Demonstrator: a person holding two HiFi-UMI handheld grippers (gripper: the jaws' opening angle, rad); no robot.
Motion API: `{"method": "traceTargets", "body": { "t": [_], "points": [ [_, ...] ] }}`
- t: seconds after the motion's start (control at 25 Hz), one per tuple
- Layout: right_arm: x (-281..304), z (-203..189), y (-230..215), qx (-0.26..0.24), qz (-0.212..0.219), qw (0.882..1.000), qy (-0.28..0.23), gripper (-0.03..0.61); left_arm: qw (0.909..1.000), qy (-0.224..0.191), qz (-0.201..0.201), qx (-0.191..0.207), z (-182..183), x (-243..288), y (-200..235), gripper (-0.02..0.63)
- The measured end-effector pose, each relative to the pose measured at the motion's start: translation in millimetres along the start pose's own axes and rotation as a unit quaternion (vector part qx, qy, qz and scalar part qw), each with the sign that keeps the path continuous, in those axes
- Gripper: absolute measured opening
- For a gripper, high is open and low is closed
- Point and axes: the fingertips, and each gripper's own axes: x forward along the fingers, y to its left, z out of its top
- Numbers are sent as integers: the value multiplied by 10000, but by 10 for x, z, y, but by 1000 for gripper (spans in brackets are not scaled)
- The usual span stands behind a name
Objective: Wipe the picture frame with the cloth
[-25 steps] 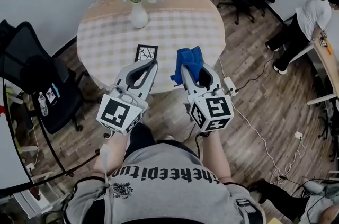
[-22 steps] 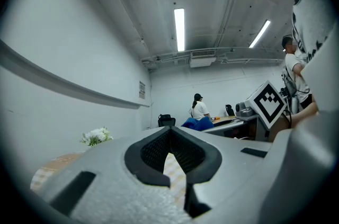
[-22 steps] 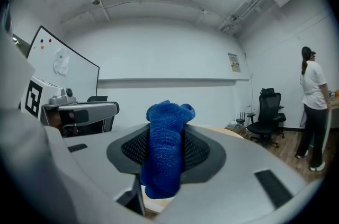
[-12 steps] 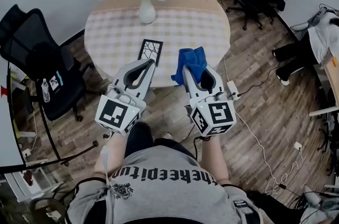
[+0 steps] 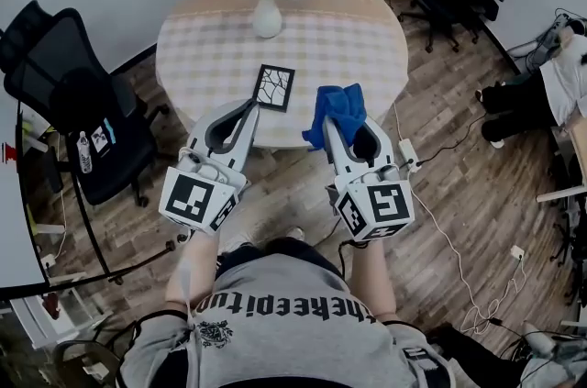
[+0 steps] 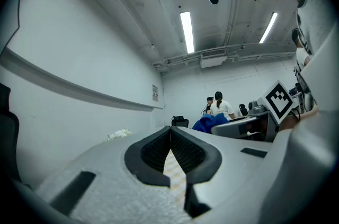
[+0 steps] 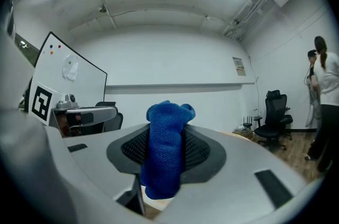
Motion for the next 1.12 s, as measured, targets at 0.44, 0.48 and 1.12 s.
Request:
{"method": "traceTargets", "body": {
  "t": [0.44, 0.48, 1.12],
  "points": [
    [-125, 50, 505, -6, -244, 9996, -110, 152, 10000, -32, -80, -31, 105, -522, 211, 17],
    [-151, 52, 549, -12, -276, 9995, -122, 152, 9999, -47, -106, -42, 114, -568, 215, 15],
    [-605, 40, 1089, -113, -710, 9970, -289, 152, 9991, -172, -389, -74, 238, -1225, 163, 15]
  ]
}}
